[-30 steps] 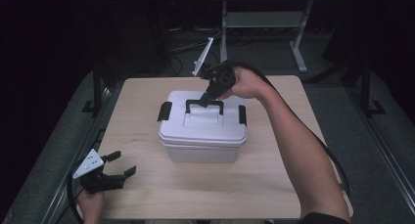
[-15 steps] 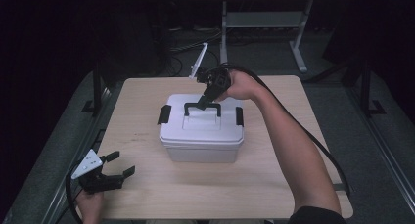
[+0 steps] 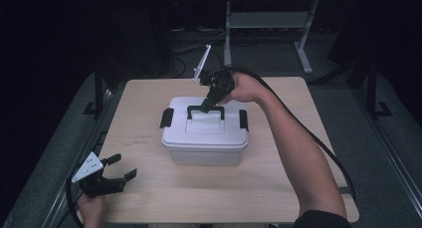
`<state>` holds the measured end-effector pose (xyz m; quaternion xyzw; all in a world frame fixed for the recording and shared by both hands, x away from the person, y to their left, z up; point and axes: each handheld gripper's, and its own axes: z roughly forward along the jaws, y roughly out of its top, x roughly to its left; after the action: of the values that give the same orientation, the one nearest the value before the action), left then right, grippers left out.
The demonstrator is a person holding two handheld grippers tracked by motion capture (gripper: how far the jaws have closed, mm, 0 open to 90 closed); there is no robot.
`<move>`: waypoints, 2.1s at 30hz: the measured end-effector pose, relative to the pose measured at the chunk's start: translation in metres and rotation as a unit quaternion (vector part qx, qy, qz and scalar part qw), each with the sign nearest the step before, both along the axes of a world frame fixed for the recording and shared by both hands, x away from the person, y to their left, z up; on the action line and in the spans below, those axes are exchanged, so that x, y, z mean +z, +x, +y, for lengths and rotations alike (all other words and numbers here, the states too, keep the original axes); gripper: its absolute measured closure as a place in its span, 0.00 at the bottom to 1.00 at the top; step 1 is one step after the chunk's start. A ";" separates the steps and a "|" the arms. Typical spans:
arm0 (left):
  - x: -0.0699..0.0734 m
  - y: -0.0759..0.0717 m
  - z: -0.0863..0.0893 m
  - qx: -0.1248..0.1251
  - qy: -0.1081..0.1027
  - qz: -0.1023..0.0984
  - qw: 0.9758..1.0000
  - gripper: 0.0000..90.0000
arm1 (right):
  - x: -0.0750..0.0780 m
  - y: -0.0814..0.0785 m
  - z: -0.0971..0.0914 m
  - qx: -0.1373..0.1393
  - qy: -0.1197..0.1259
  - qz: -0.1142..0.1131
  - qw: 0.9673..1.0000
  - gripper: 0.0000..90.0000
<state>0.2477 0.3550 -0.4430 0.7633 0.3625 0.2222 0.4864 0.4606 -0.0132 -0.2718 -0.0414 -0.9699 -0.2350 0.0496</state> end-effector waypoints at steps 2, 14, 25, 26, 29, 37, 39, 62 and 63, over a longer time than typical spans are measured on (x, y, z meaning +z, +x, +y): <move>0.000 0.000 0.000 0.001 -0.001 0.001 1.000 0.16 | -0.001 0.001 0.000 -0.002 -0.001 0.002 1.000 0.93; 0.000 0.000 0.001 0.002 -0.002 0.000 1.000 0.16 | -0.008 0.003 0.000 -0.008 -0.003 0.011 1.000 0.91; 0.000 0.000 -0.001 0.000 0.001 0.000 1.000 0.16 | -0.001 0.001 -0.013 -0.031 0.012 0.005 0.999 0.75; 0.000 0.000 -0.001 0.000 0.002 0.000 1.000 0.16 | 0.000 0.002 -0.016 -0.034 0.013 0.003 0.999 0.74; 0.000 0.000 0.000 0.002 0.000 0.001 1.000 0.16 | 0.002 0.001 -0.022 -0.042 0.016 -0.001 0.999 0.70; 0.000 0.000 0.000 0.002 0.000 0.000 1.000 0.16 | 0.008 0.000 -0.041 -0.070 0.030 -0.003 0.997 0.59; 0.000 0.000 -0.001 0.001 0.002 0.000 1.000 0.16 | 0.008 -0.001 -0.045 -0.078 0.031 -0.005 0.996 0.55; 0.000 0.000 0.001 0.008 -0.001 0.000 1.000 0.16 | 0.004 -0.008 -0.088 -0.127 0.042 -0.006 0.991 0.33; 0.000 -0.001 0.002 0.009 -0.002 0.000 1.000 0.16 | 0.004 -0.008 -0.090 -0.129 0.044 -0.005 0.991 0.33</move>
<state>0.2471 0.3566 -0.4433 0.7590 0.3696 0.2256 0.4862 0.4528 -0.1034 -0.2681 -0.1629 -0.9454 -0.2818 0.0161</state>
